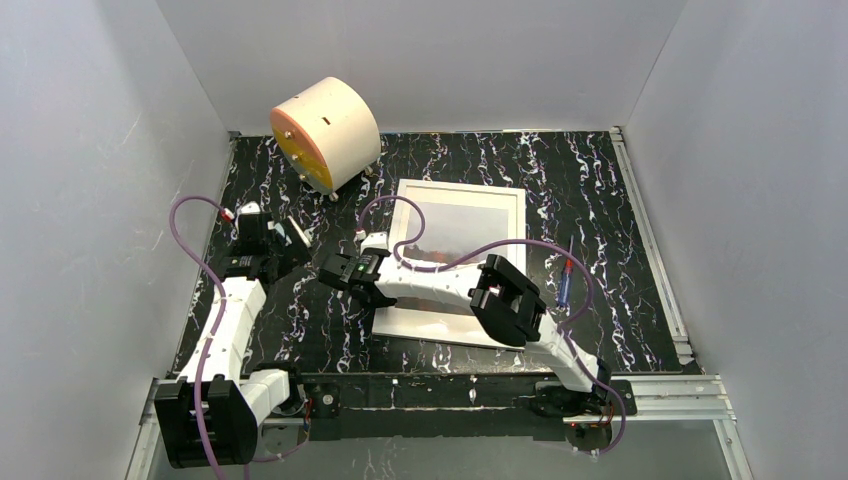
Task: Take the photo out of the frame
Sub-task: Turn over the photo frame at the center of the board.
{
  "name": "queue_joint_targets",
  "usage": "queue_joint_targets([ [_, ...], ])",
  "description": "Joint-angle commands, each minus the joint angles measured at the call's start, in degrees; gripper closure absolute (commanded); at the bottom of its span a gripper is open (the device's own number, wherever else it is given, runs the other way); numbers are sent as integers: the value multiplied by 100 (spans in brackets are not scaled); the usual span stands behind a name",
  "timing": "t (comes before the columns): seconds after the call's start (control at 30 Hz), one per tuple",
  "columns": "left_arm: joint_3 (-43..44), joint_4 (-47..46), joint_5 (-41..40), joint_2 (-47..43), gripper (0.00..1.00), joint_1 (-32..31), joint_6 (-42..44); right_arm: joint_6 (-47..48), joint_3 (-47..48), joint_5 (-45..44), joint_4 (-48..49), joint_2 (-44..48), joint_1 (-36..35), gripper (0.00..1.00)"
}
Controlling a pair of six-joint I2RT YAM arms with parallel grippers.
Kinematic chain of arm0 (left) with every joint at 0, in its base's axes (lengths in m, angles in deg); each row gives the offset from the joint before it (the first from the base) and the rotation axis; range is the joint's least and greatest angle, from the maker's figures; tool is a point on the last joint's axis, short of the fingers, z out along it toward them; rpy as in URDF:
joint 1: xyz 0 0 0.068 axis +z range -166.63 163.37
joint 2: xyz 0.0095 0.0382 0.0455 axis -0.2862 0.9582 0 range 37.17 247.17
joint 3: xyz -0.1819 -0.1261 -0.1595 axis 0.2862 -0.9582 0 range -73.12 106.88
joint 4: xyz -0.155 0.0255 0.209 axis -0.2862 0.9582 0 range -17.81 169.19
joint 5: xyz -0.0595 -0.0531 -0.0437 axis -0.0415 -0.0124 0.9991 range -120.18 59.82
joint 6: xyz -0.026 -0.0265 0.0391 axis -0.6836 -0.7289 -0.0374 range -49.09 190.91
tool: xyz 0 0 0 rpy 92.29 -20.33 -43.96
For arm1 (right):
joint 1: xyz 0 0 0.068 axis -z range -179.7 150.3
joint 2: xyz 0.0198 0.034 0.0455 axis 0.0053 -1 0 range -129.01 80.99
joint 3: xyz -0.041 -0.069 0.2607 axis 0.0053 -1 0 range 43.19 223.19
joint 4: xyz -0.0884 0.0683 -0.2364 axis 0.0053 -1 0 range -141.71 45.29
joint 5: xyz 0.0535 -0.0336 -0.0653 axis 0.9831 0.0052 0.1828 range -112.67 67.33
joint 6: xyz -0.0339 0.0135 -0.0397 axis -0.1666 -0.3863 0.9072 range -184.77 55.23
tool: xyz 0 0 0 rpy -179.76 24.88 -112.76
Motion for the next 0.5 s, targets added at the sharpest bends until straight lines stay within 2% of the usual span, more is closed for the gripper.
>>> queue_joint_targets([
  [0.0, 102, -72, 551, -118, 2, 25, 248, -104, 34, 97, 198, 74, -73, 79],
  [0.23, -53, -377, 1664, -179, 2, 29, 400, -30, -1108, 324, 1389, 1041, -170, 79],
  [0.33, -130, -475, 1888, -181, 2, 29, 375, 14, -1632, 441, 1909, 1440, -203, 80],
  [0.47, -276, -653, 2555, 1, 2, 25, 294, -56, -1984, 467, 2033, 1754, -246, 83],
])
